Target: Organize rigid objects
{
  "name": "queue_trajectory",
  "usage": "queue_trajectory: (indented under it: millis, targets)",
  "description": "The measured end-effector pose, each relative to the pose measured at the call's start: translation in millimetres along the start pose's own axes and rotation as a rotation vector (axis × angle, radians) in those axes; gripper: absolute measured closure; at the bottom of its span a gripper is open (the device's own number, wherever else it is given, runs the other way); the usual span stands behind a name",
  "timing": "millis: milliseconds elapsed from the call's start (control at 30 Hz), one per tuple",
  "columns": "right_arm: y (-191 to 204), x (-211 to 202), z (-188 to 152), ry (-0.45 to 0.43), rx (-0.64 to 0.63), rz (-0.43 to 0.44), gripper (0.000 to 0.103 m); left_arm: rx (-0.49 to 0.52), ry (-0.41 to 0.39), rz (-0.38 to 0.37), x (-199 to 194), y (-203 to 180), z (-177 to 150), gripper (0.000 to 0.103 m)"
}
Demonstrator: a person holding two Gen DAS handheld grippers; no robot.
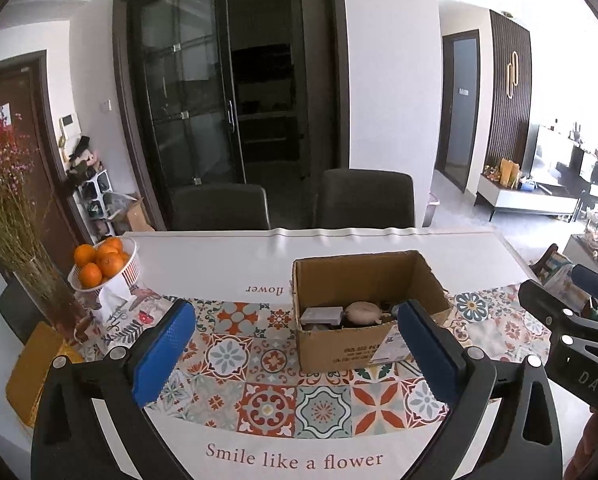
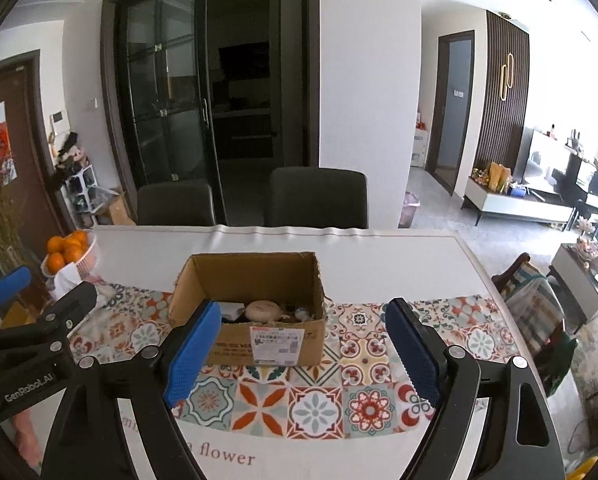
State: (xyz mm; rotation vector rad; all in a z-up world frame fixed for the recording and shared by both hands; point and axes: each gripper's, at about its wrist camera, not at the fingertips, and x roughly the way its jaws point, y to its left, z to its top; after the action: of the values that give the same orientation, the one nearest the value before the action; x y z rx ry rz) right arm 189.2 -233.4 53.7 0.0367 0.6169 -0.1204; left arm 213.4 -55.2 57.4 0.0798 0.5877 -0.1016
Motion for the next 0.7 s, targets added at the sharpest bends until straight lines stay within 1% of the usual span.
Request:
queue_trajectory:
  millis: [367, 700]
  targets:
    - [-0.5, -22.8, -4.3, -0.047, 0.002, 0.026, 0.017, -0.001, -0.062, 0.002, -25.5, -0.7, -0.2, 0.0]
    - [-0.2, -30.6, -6.1, -0.064, 0.0, 0.024, 0.016, 0.002, -0.073, 0.007, -31.6, -1.0, -0.6, 0.0]
